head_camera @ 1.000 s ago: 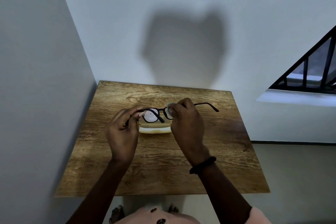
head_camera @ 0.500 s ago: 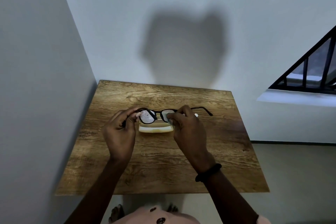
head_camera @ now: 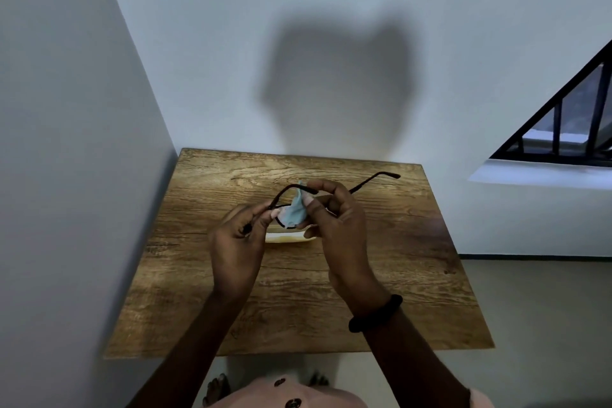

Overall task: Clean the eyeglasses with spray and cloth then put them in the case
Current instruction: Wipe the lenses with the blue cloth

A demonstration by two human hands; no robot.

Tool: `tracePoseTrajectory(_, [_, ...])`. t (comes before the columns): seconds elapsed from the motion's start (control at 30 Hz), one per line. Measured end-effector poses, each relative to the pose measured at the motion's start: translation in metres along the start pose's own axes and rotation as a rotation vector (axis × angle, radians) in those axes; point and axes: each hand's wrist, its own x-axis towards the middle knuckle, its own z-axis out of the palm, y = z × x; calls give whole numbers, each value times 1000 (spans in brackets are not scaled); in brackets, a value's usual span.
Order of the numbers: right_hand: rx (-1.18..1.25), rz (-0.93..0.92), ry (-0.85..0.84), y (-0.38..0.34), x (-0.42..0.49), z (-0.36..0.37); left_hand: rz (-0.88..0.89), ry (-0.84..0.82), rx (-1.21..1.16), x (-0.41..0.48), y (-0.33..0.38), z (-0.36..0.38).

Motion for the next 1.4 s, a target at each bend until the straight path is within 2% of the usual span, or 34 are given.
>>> tracePoseTrajectory(0.13, [61,89,-51,8,-1,11,67,-75,24,-3,3,4])
tracePoseTrajectory(0.3, [-157,53,-136,10,-2,7,74,-70,110,0,-5,-3])
tracePoseTrajectory(0.4, [-345,-16,-176,12,-2,4,171,-119,185,3,-7,-6])
tracePoseTrajectory(0.63, [-470,-247,-4,17,-7,11,391,-140,398,2,-1,-2])
tracePoseTrajectory(0.77, [-291,-177,78,16,-5,8,350,-188,467,3,-1,4])
tracePoseTrajectory(1.03, [127,-49,121,-16,-2,-9,272,-140,354,0,-10,4])
tracePoseTrajectory(1.4, [409,80,135,-35,1,-37,159,-94,284,-2,-2,4])
